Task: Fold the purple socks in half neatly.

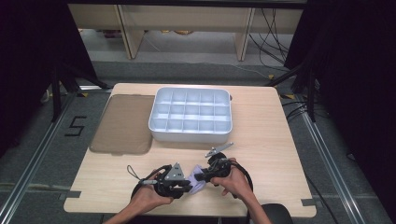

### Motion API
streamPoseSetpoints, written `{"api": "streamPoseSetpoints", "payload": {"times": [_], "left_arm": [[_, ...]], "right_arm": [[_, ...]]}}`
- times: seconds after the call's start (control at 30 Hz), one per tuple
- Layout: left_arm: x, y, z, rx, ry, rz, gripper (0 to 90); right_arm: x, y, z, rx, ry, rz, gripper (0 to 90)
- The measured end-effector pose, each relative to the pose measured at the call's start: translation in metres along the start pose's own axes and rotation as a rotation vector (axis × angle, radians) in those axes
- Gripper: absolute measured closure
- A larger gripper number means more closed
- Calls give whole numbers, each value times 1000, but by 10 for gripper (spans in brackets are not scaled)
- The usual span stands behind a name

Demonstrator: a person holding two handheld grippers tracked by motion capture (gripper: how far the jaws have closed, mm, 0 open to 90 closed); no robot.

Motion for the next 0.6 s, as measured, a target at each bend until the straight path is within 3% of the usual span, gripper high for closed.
{"api": "streamPoseSetpoints", "payload": {"times": [0.03,0.27,0.6], "left_arm": [[1,4,-1,-8,0,4,717],[12,25,-15,-42,108,-4,624],[29,48,-32,-22,160,31,521]], "right_arm": [[0,0,0,0,5,-5,714],[1,1,0,-4,16,-15,718],[4,4,3,-2,46,-43,727]]}}
Point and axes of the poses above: each handheld gripper's, and its own axes: y roughly backward along the jaws, z roughly out of its top, x roughly to its left, the point moved 3 cm from there along -y, roughly forward along the jaws, and after that the axes turned 9 degrees about y, right-handed, at the moved point
